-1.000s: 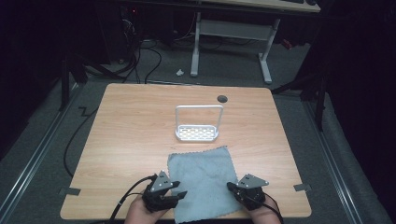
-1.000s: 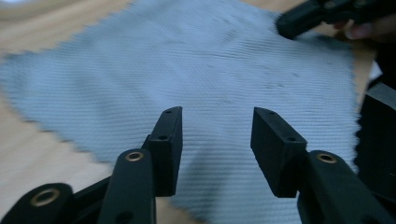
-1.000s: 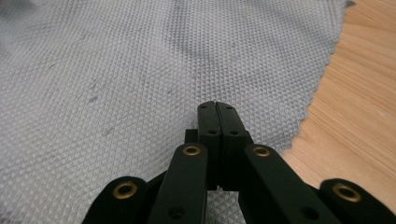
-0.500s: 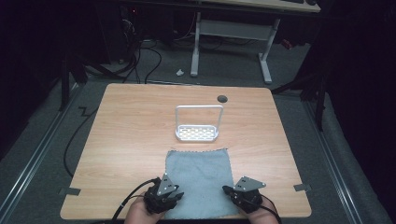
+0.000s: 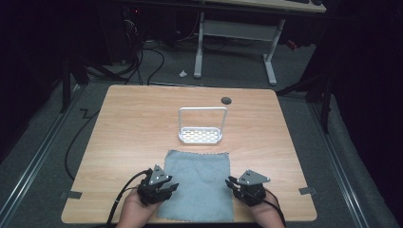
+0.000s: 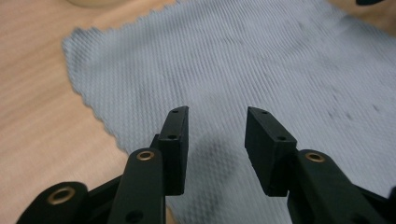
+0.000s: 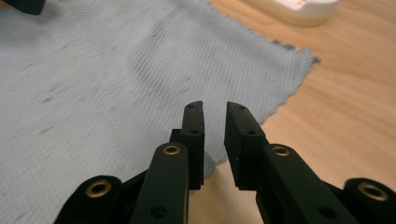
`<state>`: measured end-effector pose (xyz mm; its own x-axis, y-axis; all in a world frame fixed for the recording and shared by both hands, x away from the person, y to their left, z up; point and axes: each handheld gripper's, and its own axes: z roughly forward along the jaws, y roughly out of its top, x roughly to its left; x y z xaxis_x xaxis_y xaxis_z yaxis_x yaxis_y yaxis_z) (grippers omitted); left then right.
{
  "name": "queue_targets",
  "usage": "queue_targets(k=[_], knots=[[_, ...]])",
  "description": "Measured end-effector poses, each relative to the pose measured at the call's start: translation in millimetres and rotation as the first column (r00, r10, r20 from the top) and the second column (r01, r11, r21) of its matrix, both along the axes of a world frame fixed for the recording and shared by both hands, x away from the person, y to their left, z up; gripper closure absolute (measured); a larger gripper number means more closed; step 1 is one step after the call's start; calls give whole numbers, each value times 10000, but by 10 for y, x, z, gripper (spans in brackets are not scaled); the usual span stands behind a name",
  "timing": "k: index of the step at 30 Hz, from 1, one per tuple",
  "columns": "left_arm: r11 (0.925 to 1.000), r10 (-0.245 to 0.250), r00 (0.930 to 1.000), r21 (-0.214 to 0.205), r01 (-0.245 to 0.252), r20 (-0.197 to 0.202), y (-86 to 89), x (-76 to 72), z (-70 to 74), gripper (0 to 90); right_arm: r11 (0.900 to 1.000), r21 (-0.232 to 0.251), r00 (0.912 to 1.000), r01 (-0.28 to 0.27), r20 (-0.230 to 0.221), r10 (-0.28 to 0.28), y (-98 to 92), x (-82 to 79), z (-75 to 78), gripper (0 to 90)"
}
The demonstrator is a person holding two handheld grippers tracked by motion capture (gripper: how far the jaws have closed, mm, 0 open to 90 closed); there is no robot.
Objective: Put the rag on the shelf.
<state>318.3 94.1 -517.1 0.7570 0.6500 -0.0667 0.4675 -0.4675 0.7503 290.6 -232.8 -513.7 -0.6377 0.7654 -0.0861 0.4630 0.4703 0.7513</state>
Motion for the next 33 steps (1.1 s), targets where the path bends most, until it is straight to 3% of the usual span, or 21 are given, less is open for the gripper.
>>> queue_targets(k=[4,8,10,13,15,16,17,21,23,24,25,26,27,29,30,31,33], knots=[[9999,87,9999,59,-86,-109,12,74,-40,592,9986,324,9985,410,-382,-397,49,299,-31,790],[9991,9,9998,415,-1,-194,24,56,-99,596,9984,-87,9962,558,-662,-562,87,426,-118,802],[9991,-55,10000,410,58,-72,28,17,-107,594,9986,28,9963,522,-685,-519,73,391,-136,809],[9991,-301,9992,276,307,-245,34,-128,-102,597,9996,-3,9967,296,-757,-295,56,275,-127,808],[9957,-752,9968,518,765,-260,22,-287,-84,599,9999,30,9961,112,-878,-109,40,163,-119,804],[9957,-752,9968,518,765,-260,22,-287,-84,599,9999,30,9961,112,-878,-109,40,163,-119,804],[9910,-1050,9939,799,1074,-345,5,-421,-60,598,9999,21,9943,-119,-1063,121,26,28,-106,801],[9916,-1184,9898,420,1220,-796,31,-523,-45,612,9992,165,9939,-361,-1036,376,13,-147,-114,782],[9975,-697,9971,76,699,-310,81,-448,21,611,9985,455,9980,-319,-538,344,-9,-217,-90,749],[9975,-697,9971,76,699,-310,81,-448,21,606,9978,598,9988,-279,-375,302,-22,-212,-61,747],[9993,-328,9991,-168,324,-277,110,-373,39,606,9978,598,9988,-279,-375,302,-22,-212,-61,747],[9972,252,9983,-696,-289,-534,162,-209,51,590,9963,842,9997,-178,-143,191,-50,-185,-38,747],[9956,572,9971,-714,-607,-494,175,-112,44,587,9958,908,9997,-134,-175,150,-57,-176,-43,748],[9955,934,9953,-156,-938,-245,162,14,3,579,9962,859,9995,-104,-282,129,-61,-160,-70,741],[9955,934,9953,-156,-938,-245,162,14,3,573,9962,859,9995,-104,-282,129,-61,-160,-70,741],[9925,1224,9922,67,-1223,-245,148,114,-51,574,9967,801,9994,-154,-302,179,-66,-158,-87,732],[9909,1348,9904,72,-1347,-308,142,149,-75,588,9969,777,9993,-113,-333,139,-70,-159,-88,730]])
